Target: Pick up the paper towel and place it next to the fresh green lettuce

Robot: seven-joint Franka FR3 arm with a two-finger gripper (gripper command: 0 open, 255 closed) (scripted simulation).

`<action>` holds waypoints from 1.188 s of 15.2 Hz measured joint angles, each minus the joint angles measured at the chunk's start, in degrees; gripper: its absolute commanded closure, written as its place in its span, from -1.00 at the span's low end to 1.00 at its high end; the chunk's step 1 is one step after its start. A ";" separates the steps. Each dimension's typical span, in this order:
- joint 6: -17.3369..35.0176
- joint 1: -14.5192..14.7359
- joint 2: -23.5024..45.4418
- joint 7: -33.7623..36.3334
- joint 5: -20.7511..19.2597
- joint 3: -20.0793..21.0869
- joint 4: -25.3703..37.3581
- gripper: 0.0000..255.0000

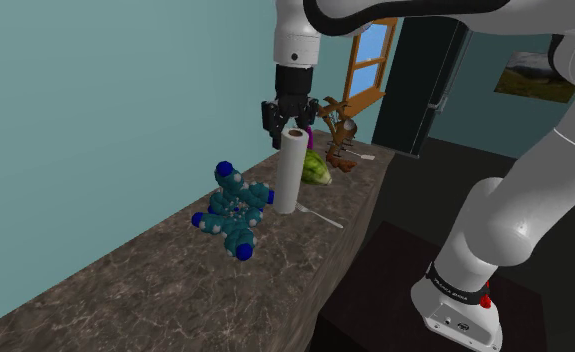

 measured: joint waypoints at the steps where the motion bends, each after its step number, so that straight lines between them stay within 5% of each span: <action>1: -0.33 -0.55 -0.72 -1.63 -0.11 -1.11 -0.56 1.00; 18: -2.23 -9.76 4.03 -24.69 -4.96 -16.17 4.10 1.00</action>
